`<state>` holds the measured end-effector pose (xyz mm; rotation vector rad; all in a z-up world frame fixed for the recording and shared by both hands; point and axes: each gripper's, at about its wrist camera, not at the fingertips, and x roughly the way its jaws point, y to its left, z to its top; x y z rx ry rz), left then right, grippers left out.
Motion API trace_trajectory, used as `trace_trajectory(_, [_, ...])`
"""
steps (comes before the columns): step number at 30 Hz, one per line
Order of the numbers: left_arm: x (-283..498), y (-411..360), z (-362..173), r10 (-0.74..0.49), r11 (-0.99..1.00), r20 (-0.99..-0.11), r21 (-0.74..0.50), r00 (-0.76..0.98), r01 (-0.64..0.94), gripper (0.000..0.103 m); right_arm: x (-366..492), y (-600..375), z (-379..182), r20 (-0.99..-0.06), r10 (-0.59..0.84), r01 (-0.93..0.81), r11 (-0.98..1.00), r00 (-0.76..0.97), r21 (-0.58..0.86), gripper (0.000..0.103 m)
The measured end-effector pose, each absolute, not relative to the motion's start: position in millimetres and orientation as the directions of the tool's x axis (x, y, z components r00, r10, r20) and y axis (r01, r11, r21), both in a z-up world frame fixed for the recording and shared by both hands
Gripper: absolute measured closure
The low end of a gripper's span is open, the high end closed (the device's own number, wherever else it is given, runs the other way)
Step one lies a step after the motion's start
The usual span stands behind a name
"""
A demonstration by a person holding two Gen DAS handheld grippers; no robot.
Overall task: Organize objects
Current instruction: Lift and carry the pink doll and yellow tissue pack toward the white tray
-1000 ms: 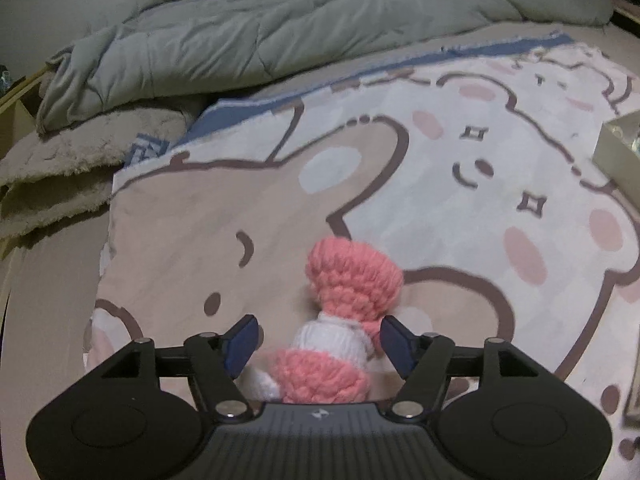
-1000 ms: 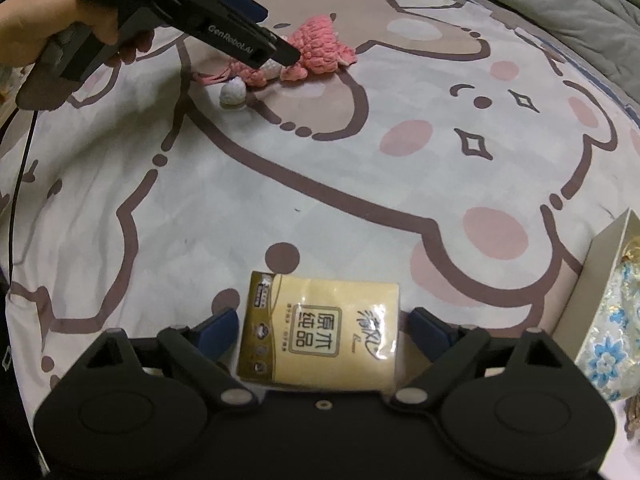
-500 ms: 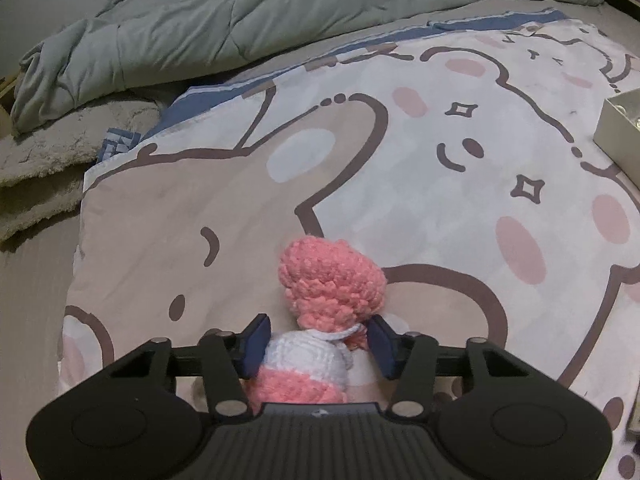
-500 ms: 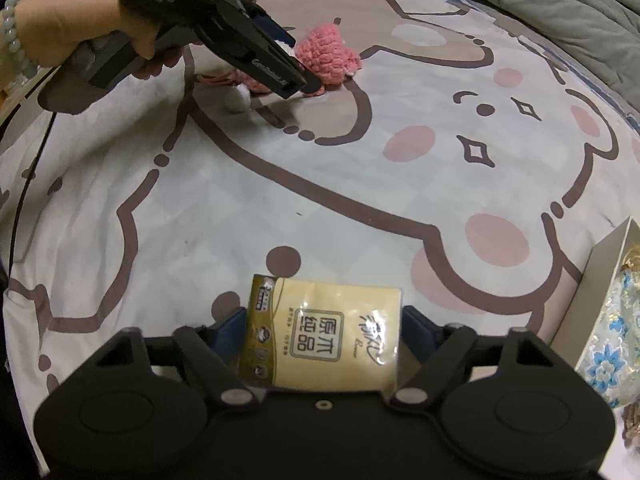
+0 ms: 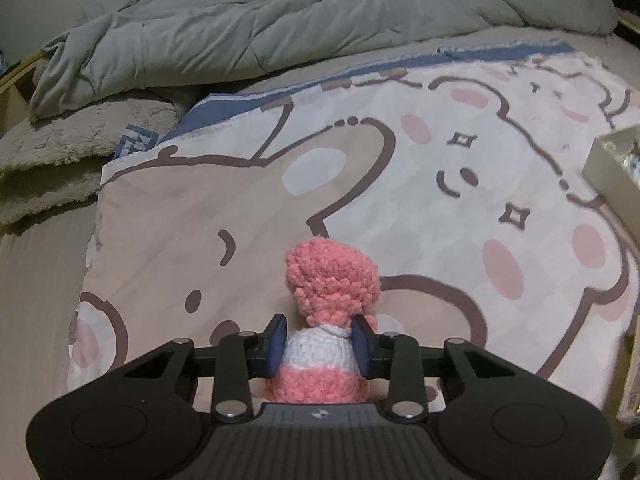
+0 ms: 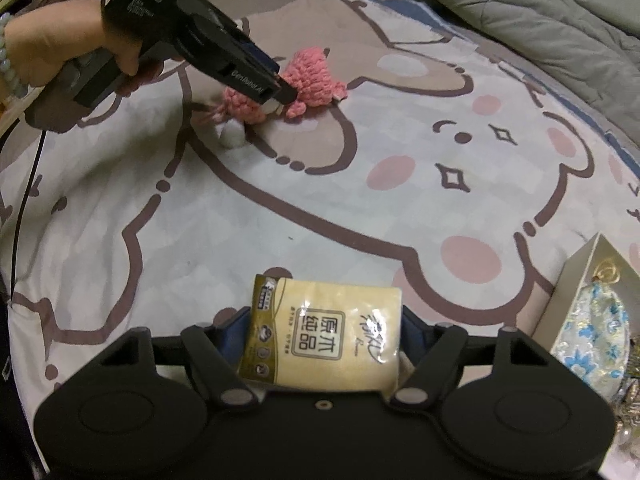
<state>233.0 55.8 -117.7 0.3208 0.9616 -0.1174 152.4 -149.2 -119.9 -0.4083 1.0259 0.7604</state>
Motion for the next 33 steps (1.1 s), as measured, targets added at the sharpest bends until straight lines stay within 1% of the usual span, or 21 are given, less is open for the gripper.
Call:
trace_trajectory(5, [224.3, 59.3, -94.9, -0.019, 0.969, -0.802, 0.131, 0.596, 0.208, 0.067, 151.0, -151.3, -110.0, -0.867, 0.377, -0.721, 0.692, 0.327, 0.028, 0.027])
trace_trajectory(11, [207.1, 58.8, -71.3, -0.046, 0.988, -0.785, 0.056, 0.617, 0.145, 0.067, 149.3, -155.3, -94.4, -0.842, 0.382, -0.705, 0.709, 0.380, 0.003, 0.027])
trace_trajectory(17, [188.5, 59.2, -54.1, -0.109, 0.993, -0.768, -0.052, 0.631, 0.108, 0.067, 148.0, -168.6, -75.6, -0.813, 0.371, -0.653, 0.757, 0.450, -0.016, 0.027])
trace_trajectory(20, [178.2, 56.7, -45.6, -0.143, 0.990, -0.751, -0.099, 0.645, 0.104, 0.067, 148.1, -178.5, -64.7, -0.792, 0.366, -0.617, 0.787, 0.489, -0.017, 0.027])
trace_trajectory(25, [161.0, 47.2, -31.3, -0.184, 0.983, -0.716, -0.144, 0.673, 0.115, 0.067, 143.8, -193.6, -47.3, -0.760, 0.368, -0.579, 0.815, 0.535, -0.013, 0.027])
trace_trajectory(33, [141.6, 23.2, -18.2, -0.268, 0.960, -0.672, -0.242, 0.691, 0.137, 0.067, 130.9, -219.8, -26.4, -0.730, 0.355, -0.543, 0.840, 0.584, -0.026, 0.027])
